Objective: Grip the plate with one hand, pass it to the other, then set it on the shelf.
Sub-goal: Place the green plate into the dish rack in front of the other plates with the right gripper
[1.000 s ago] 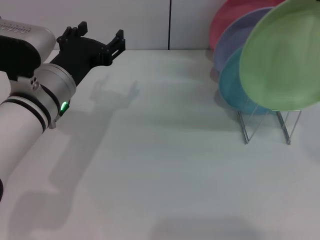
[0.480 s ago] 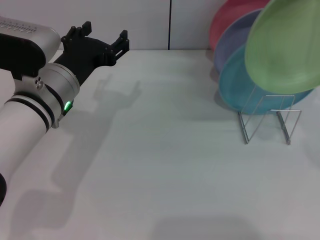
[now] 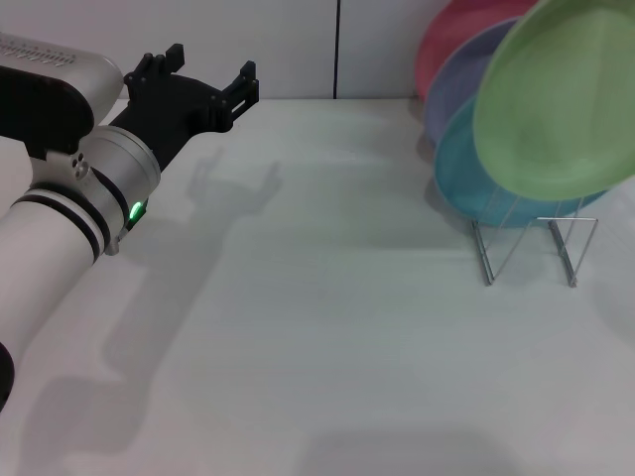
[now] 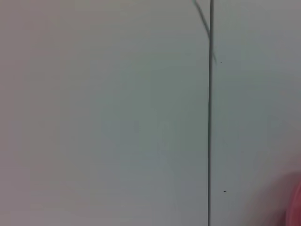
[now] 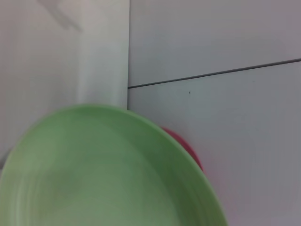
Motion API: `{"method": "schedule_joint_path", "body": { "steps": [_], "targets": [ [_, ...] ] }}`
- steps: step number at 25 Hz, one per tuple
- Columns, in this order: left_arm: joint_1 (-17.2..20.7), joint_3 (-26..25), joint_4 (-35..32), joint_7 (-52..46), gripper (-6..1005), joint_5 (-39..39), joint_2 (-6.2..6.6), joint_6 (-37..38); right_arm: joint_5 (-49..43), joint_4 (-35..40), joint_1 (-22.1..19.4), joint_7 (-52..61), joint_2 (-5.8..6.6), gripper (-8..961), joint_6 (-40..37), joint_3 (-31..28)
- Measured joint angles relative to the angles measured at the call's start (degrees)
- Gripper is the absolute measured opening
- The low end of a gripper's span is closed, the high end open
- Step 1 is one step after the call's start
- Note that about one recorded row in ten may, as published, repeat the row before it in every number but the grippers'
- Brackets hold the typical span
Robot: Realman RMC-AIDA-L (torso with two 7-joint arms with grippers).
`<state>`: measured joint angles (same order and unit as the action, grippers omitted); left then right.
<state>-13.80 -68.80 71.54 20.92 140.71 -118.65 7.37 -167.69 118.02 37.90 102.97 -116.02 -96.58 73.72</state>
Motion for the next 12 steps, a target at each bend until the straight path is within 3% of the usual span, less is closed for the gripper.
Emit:
{"method": "schedule_joint_path", "body": {
  "steps": [12],
  "targets": [
    [-0.6, 0.1, -0.4, 0.0, 856, 0.0, 0.00, -0.1, -0.1, -0.3, -0.3, -1.4, 0.06, 24, -0.7, 0.1]
  ]
}}
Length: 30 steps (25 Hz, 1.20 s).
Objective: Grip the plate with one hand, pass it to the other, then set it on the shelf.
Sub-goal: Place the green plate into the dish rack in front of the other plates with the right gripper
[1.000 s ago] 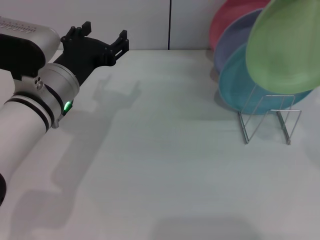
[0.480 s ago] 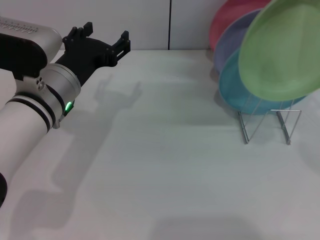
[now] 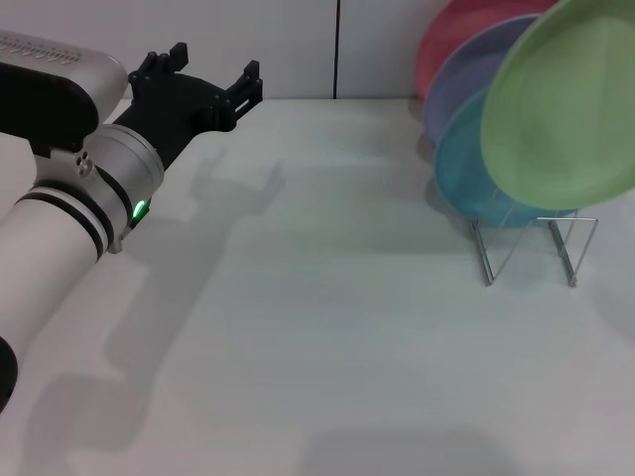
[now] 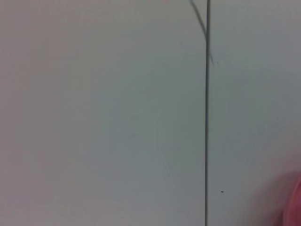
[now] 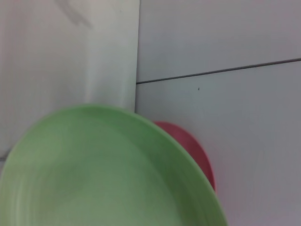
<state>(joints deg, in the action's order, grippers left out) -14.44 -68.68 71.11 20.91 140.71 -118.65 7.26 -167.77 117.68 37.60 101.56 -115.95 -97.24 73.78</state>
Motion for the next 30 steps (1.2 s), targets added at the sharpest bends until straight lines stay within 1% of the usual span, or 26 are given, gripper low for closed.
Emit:
{"method": "schedule_joint_path", "body": {
  "steps": [9, 13, 30],
  "targets": [
    [-0.2, 0.2, -0.3, 0.0, 856, -0.4, 0.00, -0.1, 0.0, -0.3, -0.3, -0.8, 0.03, 24, 0.0, 0.0],
    [-0.2, 0.3, -0.3, 0.0, 856, -0.6, 0.08, -0.1, 0.0, -0.3, -0.4, -1.0, 0.33, 23, 0.1, 0.0],
    [-0.8, 0.7, -0.9, 0.0, 856, -0.7, 0.02, 0.0, -0.1, 0.2, -1.3, -5.8, 0.60, 24, 1.9, -0.1]
  ]
}}
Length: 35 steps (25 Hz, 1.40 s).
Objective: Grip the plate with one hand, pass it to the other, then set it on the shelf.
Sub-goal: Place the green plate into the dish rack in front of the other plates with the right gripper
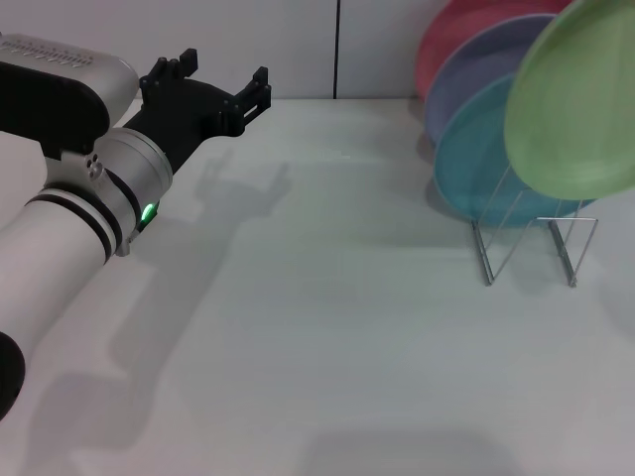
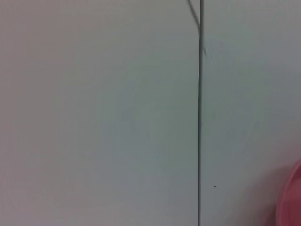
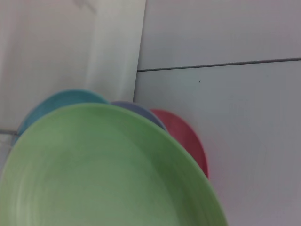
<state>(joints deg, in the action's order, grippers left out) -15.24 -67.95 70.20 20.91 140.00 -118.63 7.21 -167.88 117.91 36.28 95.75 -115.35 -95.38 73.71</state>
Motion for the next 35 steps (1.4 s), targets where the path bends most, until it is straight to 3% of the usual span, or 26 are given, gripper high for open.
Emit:
{"method": "schedule_joint_path", "body": {
  "steps": [17, 35],
  "targets": [
    [-0.9, -0.1, -1.0, 0.0, 856, 0.0, -0.02, 0.0, 0.0, -1.0, -0.5, -0.3, -0.38, 52, 0.5, 2.7],
    [-1.9, -0.3, -1.6, 0.0, 856, -0.2, -0.03, 0.0, -0.2, -2.5, -0.2, -0.3, 0.56, 82, 0.9, 3.2]
  ]
}}
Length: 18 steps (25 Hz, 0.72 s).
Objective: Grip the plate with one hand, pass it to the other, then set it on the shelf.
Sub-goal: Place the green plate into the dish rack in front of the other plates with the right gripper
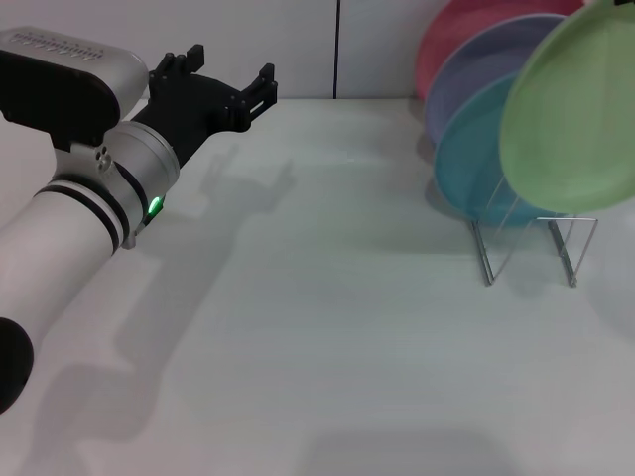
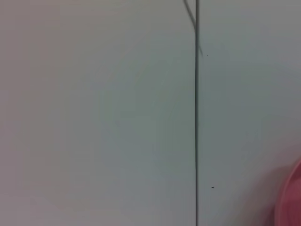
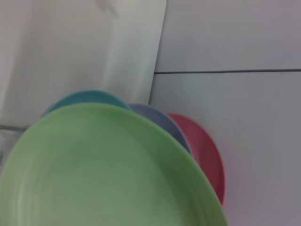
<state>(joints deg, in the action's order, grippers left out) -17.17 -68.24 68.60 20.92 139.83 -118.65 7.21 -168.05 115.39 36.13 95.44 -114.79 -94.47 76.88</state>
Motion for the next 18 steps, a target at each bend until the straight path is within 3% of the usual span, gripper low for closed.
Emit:
{"method": "schedule_joint_path", "body": {
  "steps": [18],
  "targets": [
    [-0.6, 0.0, -0.7, 0.0, 856, 0.0, 0.00, 0.0, 0.0, -0.8, -1.2, 0.2, 0.18, 111, -0.1, 2.0]
  ]
}}
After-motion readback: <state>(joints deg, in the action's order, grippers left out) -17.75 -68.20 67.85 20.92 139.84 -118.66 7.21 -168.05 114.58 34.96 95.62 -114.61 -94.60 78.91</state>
